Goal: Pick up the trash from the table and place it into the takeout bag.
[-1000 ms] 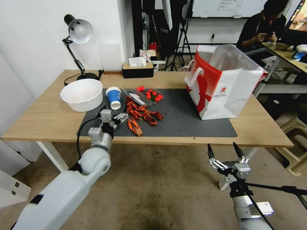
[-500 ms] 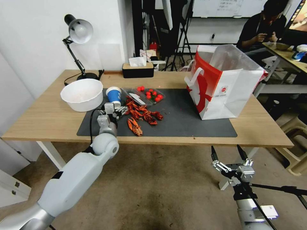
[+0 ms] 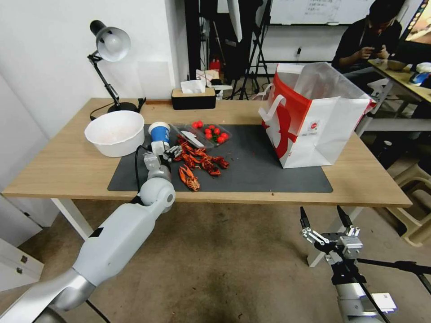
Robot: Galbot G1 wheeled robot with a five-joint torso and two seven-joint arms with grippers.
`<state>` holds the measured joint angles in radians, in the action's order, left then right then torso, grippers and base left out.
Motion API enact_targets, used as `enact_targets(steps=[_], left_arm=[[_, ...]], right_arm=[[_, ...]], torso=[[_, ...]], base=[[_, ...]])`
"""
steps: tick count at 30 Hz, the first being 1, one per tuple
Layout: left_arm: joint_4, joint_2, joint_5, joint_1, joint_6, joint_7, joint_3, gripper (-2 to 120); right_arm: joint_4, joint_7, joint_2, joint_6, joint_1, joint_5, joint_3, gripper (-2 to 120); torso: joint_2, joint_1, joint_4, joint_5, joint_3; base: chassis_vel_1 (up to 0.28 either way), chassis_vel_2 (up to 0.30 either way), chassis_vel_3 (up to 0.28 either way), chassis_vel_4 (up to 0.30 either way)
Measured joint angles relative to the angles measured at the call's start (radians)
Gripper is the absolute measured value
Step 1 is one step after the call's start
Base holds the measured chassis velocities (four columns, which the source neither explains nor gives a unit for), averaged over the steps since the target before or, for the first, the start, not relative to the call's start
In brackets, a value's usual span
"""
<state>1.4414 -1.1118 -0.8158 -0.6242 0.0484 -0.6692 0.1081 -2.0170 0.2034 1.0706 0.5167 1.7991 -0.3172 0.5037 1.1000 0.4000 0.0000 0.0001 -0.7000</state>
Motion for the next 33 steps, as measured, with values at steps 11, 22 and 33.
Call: enact_targets(steps=[11,22,33], left_arm=[[-0.004,0.015,-0.011,0.006,0.009,-0.001,0.013,54],[0.076,0.066,0.039,-0.024,-0.058,0.074,0.018,29],[0.110,0.098,0.080,-0.037,-0.087,0.103,0.016,18]], right_arm=[[0.002,-0.001,0.004,0.001,-0.004,0.000,-0.005,100],[0.006,-0.001,0.008,0.001,-0.005,0.001,-0.007,100],[0.006,-0.002,0.009,0.001,-0.007,0.001,-0.008,100]], torso=[[0.000,0.000,0.0000,0.0000,0.000],[0.000,0.000,-0.0002,-0.0002,0.000],[0.000,0.000,0.0000,-0.0002,0.000]], base=[[0.000,0.000,0.000,0.000],[0.000,0.000,0.000,0.000],[0.000,0.000,0.000,0.000]])
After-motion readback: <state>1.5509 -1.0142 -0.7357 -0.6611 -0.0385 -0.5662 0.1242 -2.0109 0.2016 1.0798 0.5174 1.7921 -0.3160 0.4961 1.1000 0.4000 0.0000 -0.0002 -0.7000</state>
